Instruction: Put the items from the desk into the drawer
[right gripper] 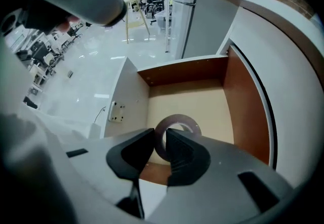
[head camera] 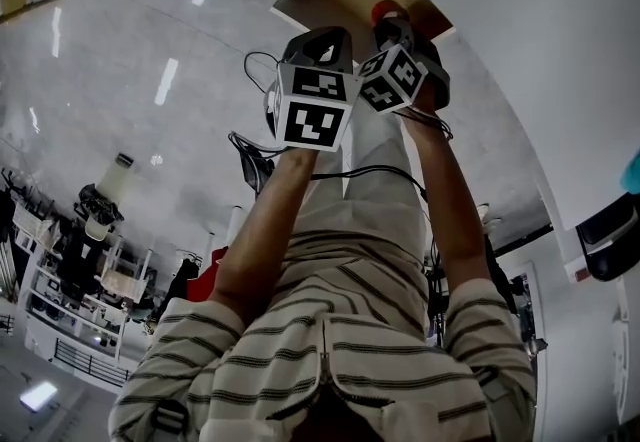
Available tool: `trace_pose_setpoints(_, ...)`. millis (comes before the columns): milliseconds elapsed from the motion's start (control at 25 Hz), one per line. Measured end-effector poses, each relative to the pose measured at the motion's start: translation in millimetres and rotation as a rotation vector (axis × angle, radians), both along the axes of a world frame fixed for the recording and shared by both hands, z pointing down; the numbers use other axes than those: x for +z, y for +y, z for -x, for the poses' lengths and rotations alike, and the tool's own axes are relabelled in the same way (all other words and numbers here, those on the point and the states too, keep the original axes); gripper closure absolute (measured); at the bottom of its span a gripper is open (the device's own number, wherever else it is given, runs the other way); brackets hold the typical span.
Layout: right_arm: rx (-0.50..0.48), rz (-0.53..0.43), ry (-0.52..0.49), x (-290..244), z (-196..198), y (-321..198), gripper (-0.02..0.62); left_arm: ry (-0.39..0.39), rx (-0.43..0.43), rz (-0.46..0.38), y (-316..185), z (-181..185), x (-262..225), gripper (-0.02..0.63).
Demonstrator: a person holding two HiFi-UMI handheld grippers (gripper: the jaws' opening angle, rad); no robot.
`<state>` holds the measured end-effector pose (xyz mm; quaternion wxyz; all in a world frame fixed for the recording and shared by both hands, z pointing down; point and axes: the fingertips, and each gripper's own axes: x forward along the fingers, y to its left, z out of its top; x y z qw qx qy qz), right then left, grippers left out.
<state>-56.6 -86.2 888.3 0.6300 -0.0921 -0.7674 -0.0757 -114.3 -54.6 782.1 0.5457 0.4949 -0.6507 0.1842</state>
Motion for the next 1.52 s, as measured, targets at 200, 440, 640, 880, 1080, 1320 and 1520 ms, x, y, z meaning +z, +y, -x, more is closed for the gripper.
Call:
trace_pose_setpoints(200,-0.013,-0.018,0.010,24,1,-3,0.515,0.023,-0.001,0.020,10,-1,13,0.598)
trace_pose_setpoints(440,0.002,-0.041,0.004,41,10,-7,0.515,0.039,-0.004,0.026,15,1,22,0.598)
trace_pose_setpoints(640,-0.023,-0.076,0.025,58,10,-13,0.515,0.057,0.015,0.022,18,-7,29,0.598)
trace_pose_setpoints(880,-0.033,-0.097,0.024,73,19,-21,0.515,0.073,0.022,0.034,25,-7,43,0.598)
trace_pose_setpoints(1080,-0.020,-0.112,0.029,81,20,-24,0.515,0.074,0.015,0.039,26,-7,46,0.598)
trace_pose_setpoints(1320,-0.035,-0.133,0.013,90,20,-29,0.514,0.072,0.014,0.039,26,-6,48,0.598)
trace_pose_setpoints(1520,-0.056,-0.116,0.016,96,18,-24,0.512,0.073,0.026,0.038,25,-11,48,0.598)
